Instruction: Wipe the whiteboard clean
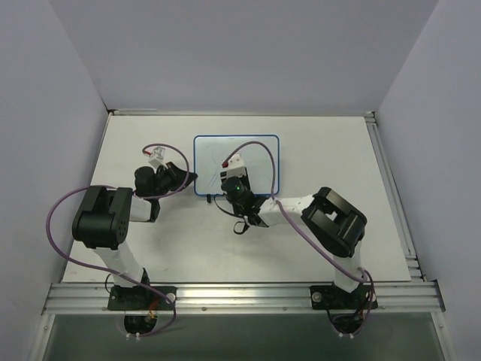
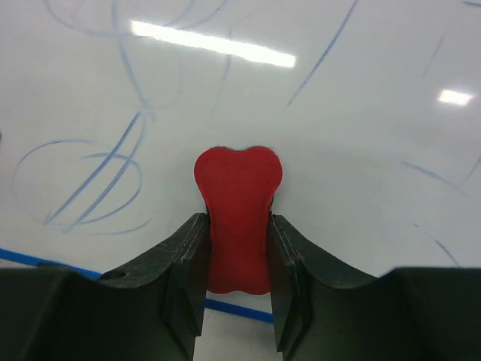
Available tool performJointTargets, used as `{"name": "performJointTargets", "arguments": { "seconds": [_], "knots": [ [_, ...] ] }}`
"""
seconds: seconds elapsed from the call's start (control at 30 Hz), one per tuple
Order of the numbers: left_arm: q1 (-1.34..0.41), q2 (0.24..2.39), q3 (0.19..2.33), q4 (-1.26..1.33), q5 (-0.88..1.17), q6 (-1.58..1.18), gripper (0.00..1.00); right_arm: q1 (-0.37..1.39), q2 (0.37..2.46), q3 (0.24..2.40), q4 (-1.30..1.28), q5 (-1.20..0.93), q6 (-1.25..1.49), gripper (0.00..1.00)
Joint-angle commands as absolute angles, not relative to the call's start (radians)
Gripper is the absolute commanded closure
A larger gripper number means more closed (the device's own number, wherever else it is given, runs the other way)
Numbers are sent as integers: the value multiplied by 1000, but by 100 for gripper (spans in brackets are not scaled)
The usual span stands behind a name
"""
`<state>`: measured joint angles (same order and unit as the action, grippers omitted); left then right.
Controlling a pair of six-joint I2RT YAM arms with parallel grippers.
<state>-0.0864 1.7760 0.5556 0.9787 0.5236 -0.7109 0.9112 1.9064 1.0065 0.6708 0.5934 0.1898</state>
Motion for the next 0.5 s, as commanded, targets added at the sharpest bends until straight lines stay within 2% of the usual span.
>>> {"name": "performJointTargets", "arguments": {
  "seconds": [0.0, 0.47],
  "knots": [
    [-92, 1746, 566, 966, 506, -683, 98, 917, 1933, 1040, 633, 581, 199, 98],
    [-92, 1752, 569, 968, 505, -687, 98, 807, 1760, 747, 696, 638, 316, 98]
  ]
}}
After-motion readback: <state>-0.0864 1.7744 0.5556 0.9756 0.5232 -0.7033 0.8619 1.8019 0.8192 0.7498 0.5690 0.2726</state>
